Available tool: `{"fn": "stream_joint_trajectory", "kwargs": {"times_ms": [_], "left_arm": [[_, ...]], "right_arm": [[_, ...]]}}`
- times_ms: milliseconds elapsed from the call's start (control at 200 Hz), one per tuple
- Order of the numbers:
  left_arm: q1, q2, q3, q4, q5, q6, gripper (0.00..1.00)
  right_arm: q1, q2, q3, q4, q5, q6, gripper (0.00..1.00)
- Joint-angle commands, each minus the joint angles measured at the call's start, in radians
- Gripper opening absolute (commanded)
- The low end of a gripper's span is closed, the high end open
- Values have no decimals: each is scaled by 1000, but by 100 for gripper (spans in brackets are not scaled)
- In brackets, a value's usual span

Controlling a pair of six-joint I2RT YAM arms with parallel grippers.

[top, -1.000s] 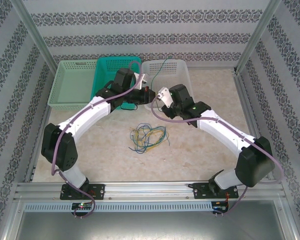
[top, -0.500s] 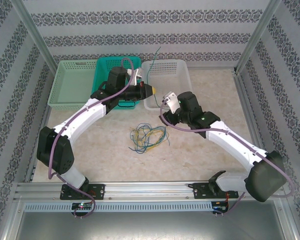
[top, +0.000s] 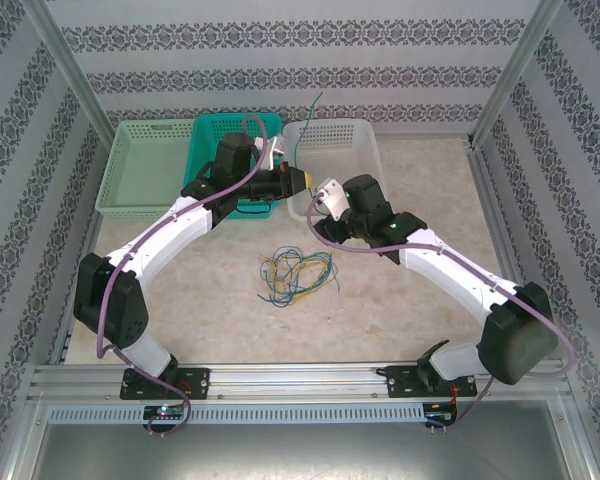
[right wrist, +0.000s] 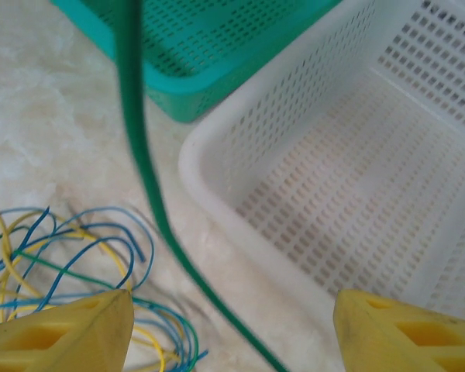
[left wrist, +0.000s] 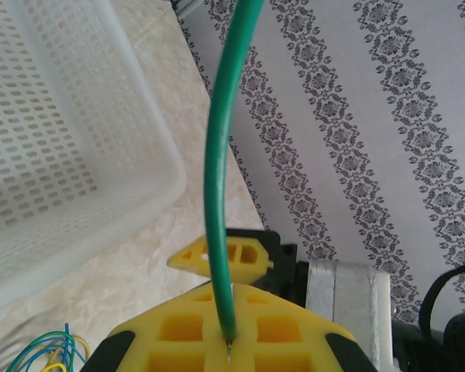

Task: Untangle the cables

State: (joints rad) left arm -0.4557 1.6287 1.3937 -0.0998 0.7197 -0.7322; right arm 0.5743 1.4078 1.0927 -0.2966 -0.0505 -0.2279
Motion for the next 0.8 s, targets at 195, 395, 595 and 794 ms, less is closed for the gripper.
{"fn": "stream_joint_trajectory", "kwargs": {"times_ms": [195,395,595,794], "left_arm": [[16,19,19,99,13,-49,0],[36,11,-25,199,-59,-105,0],[34,57,-21,293,-59,-162,3],[36,69,60,99,-130,-44,67]], "right_arm": [[17,110,88,5,-6,32,32],[-63,40,15,50,-89,286,6],[-97,8,-19,142,-198,491,0],[-129,74,98,51,-307,446,0]]}}
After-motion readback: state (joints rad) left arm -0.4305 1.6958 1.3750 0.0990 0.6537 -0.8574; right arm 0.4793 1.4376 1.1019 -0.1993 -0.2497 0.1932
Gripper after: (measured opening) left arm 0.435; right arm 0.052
